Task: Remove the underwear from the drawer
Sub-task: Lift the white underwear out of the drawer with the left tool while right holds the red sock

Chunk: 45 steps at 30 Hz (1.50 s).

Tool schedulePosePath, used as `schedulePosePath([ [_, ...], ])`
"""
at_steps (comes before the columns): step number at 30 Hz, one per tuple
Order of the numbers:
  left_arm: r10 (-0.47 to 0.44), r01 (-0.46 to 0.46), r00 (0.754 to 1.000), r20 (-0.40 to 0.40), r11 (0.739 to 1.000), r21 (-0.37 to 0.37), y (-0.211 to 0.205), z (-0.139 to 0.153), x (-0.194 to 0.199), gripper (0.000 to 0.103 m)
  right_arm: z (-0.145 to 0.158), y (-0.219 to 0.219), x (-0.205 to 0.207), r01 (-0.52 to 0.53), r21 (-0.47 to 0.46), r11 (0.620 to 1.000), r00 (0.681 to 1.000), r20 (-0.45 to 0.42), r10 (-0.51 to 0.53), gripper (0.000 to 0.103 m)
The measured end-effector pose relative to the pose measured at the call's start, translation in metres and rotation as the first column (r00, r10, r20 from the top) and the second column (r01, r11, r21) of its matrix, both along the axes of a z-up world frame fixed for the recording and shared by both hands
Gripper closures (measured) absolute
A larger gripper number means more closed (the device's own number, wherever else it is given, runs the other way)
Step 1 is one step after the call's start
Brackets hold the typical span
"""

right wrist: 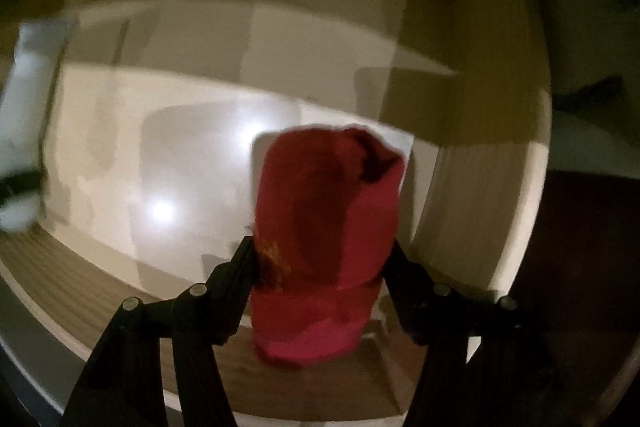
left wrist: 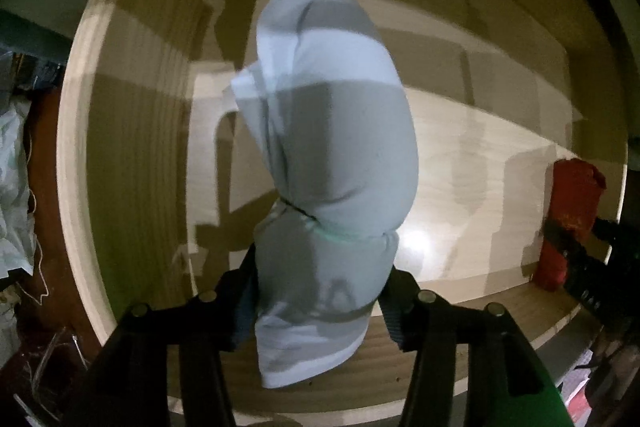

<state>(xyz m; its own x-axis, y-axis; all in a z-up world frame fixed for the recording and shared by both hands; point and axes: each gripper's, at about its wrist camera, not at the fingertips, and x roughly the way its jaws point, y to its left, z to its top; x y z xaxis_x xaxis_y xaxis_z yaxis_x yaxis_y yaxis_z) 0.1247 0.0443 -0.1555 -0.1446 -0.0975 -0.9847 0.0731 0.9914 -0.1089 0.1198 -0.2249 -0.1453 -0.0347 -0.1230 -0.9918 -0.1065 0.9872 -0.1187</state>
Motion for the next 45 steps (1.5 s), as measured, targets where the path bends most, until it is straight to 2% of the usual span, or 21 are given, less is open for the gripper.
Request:
schedulePosePath([
  [3,-0.013,0.013,1.0,0.005,1.0,0.009,-0.003,0.0,-0.001,0.05,-0.008,0.012,-0.005,-0.032,-0.028,0.999,0.999,-0.023,0.031,0.05],
  [5,-0.008,0.008,1.0,0.006,1.0,0.007,-0.009,-0.001,-0.003,0.054,-0.009,0.011,-0.003,-0.018,-0.005,1.0,0.999,-0.027,0.018,0.061],
  [8,-0.013,0.013,1.0,0.026,1.0,0.005,-0.013,-0.001,-0.006,0.06,-0.011,0.013,0.0,0.0,0.004,1.0,1.0,-0.021,0.0,0.064],
  [11,-0.021,0.022,0.998,0.057,1.0,-0.017,-0.012,0.004,-0.012,0.066,-0.012,0.013,-0.001,0.011,0.004,1.0,1.0,-0.01,-0.011,0.065],
  [14,-0.043,0.045,0.995,0.086,0.999,-0.022,-0.017,0.013,-0.02,0.068,-0.015,0.013,-0.009,0.022,0.004,1.0,1.0,-0.011,-0.022,0.065],
  [19,-0.073,0.078,0.982,0.177,0.997,-0.02,-0.021,0.035,-0.036,0.07,-0.016,0.012,-0.029,0.036,0.017,0.999,0.999,0.017,-0.036,0.066],
  [20,-0.076,0.082,0.979,0.189,0.996,-0.02,-0.021,0.039,-0.039,0.07,-0.016,0.021,-0.013,0.039,0.019,0.999,0.999,0.021,-0.039,0.066],
  [28,-0.093,0.112,0.956,0.28,0.992,-0.053,-0.012,0.076,-0.062,0.07,-0.019,0.02,-0.022,0.067,0.019,0.998,0.996,0.059,-0.068,0.067],
  [35,-0.087,0.114,0.946,0.311,0.991,-0.07,-0.008,0.092,-0.05,0.07,-0.025,0.025,-0.033,0.097,0.021,0.995,0.993,0.071,-0.098,0.067],
  [45,-0.107,0.137,0.892,0.44,0.99,-0.037,-0.009,0.122,-0.069,0.07,-0.031,0.032,-0.034,0.099,0.011,0.995,0.992,0.081,-0.1,0.067],
])
